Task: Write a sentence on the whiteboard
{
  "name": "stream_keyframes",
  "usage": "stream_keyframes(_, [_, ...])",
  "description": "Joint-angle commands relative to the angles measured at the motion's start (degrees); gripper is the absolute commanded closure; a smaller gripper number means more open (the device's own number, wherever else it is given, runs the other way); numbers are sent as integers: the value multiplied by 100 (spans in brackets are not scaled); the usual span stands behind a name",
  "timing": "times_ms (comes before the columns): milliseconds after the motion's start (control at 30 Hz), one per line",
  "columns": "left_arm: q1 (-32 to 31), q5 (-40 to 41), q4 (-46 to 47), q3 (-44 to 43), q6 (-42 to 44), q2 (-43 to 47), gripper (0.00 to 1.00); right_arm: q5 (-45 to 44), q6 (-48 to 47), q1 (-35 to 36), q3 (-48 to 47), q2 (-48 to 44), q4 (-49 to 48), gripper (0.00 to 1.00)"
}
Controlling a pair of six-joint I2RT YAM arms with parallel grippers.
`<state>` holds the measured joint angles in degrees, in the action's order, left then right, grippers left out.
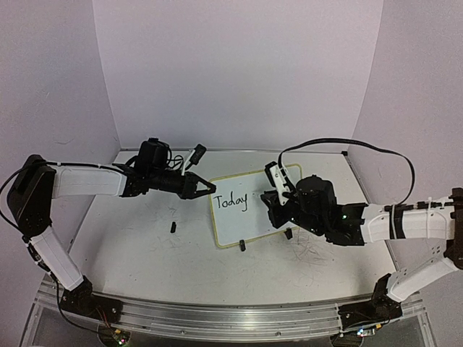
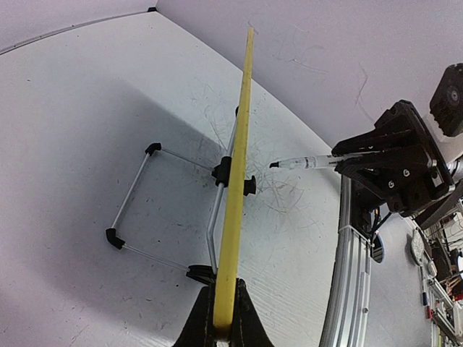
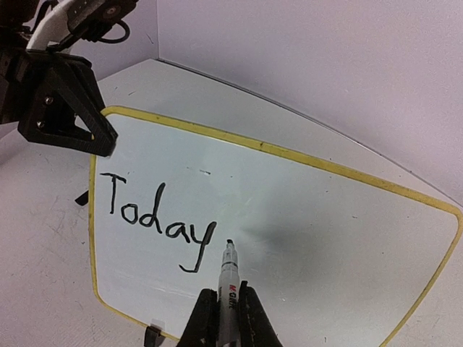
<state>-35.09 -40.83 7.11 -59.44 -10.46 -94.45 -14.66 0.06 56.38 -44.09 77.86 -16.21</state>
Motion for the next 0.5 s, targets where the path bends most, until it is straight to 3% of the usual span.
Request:
stream_keyframes(0, [46,425,150,-94,193,141,100,-141,218,-4,-296,144,-154,100])
stream_keyframes(233, [42,392,150,-93,193,164,100,212,158,-4,-250,123,-405,100])
stream_keyframes(467, [46,374,150,-88,193,167,100,-74,205,-4,-425,328,-462,100])
